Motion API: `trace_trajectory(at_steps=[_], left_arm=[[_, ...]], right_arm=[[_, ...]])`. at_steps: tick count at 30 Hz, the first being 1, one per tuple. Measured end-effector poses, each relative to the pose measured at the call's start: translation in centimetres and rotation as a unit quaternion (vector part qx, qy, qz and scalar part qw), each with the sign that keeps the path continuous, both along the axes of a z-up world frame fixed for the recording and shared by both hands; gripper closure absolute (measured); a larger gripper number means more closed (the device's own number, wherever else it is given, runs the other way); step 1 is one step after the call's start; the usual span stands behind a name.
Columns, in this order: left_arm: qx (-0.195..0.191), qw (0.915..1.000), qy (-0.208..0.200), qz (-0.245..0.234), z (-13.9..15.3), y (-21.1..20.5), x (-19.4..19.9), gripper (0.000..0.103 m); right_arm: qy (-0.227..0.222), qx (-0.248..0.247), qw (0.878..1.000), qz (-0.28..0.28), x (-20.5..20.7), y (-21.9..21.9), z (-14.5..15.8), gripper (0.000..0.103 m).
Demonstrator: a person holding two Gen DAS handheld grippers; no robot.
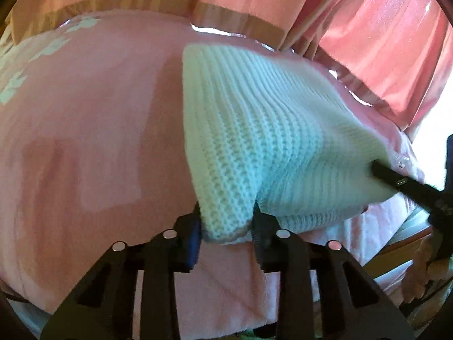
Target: Fold small clothes
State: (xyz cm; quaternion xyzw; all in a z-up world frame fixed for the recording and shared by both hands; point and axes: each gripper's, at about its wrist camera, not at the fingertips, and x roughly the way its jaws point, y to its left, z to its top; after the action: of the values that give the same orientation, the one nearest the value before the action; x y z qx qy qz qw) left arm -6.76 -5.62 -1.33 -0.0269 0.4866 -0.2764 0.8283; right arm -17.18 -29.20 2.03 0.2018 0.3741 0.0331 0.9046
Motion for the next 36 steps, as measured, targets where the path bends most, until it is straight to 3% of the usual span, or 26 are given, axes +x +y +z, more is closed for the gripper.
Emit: trace_trajectory(at_steps=[2, 5, 7, 10, 12, 13, 14, 18, 19, 20, 21, 25, 28, 30, 33, 35, 36], left_arm=[[0.026, 0.9993, -0.022, -0.013, 0.7, 0.0, -0.4, 0.075], [0.059, 0.9978, -0.009, -0.03, -1.1, -0.9, -0.6, 0.073], [0.06, 0.9978, -0.002, -0.027, -1.9, -0.8, -0.9, 0.07], [0.036, 0.9991, -0.009, -0.02, -0.2, 0.1, -1.5, 0.065], [0.017, 0.9994, -0.026, -0.016, 2.0, 0.9, -1.7, 0.048], [0.011, 0.9993, -0.034, -0.013, 2.7, 1.1, -1.6, 0.045], [0.003, 0.999, -0.043, -0.011, 3.5, 1.2, -1.4, 0.041], [0.014, 0.9974, -0.071, -0.007, 5.0, -0.3, 0.8, 0.04], [0.019, 0.9971, -0.073, -0.009, 4.9, -0.8, 1.3, 0.04], [0.024, 0.9969, -0.075, -0.009, 4.9, -1.1, 1.8, 0.04], [0.032, 0.9967, -0.075, -0.006, 4.7, -1.6, 2.3, 0.04], [0.039, 0.9956, -0.083, -0.02, 4.2, -2.4, 2.6, 0.04], [0.061, 0.9941, -0.081, -0.039, 2.7, -3.6, 3.2, 0.04], [0.067, 0.9938, -0.079, -0.042, 2.0, -4.1, 3.4, 0.04], [0.059, 0.995, -0.072, -0.037, 2.1, -4.1, 3.9, 0.038], [0.049, 0.9958, -0.071, -0.03, 2.4, -4.0, 4.1, 0.034], [0.047, 0.996, -0.071, -0.025, 2.6, -3.9, 4.2, 0.031]], right_arm=[[0.022, 0.0, 1.0, -0.012, -0.4, -0.3, -0.7, 0.095], [0.138, 0.009, 0.99, -0.023, 0.5, -0.3, -7.1, 0.095], [0.12, -0.014, 0.993, -0.018, 0.7, 0.4, -5.6, 0.092], [0.061, -0.032, 0.997, -0.025, -0.2, 0.7, -2.2, 0.08], [0.029, -0.04, 0.998, -0.032, -0.6, 0.5, -0.3, 0.067], [0.02, -0.043, 0.998, -0.033, -0.3, 0.4, 0.4, 0.051], [0.013, -0.044, 0.998, -0.031, 0.1, 0.3, 0.9, 0.047], [0.044, -0.038, 0.998, -0.011, 5.3, -0.1, -0.4, 0.048], [0.065, -0.034, 0.997, -0.006, 6.6, -0.2, -1.6, 0.064], [0.086, -0.033, 0.996, -0.004, 7.6, -0.3, -2.9, 0.095], [0.09, -0.033, 0.995, -0.006, 7.5, -0.4, -3.2, 0.094], [0.035, -0.046, 0.998, -0.039, 5.5, -1.7, -1.1, 0.096], [0.092, -0.042, 0.994, -0.041, 6.3, -3.1, -4.8, 0.095], [0.076, -0.048, 0.995, -0.037, 5.9, -2.9, -4.4, 0.092], [0.044, -0.049, 0.997, -0.041, 4.5, -2.5, -3.1, 0.077], [0.039, -0.045, 0.997, -0.05, 3.8, -2.5, -3.0, 0.059], [0.041, -0.036, 0.997, -0.055, 3.4, -2.6, -3.3, 0.056]])
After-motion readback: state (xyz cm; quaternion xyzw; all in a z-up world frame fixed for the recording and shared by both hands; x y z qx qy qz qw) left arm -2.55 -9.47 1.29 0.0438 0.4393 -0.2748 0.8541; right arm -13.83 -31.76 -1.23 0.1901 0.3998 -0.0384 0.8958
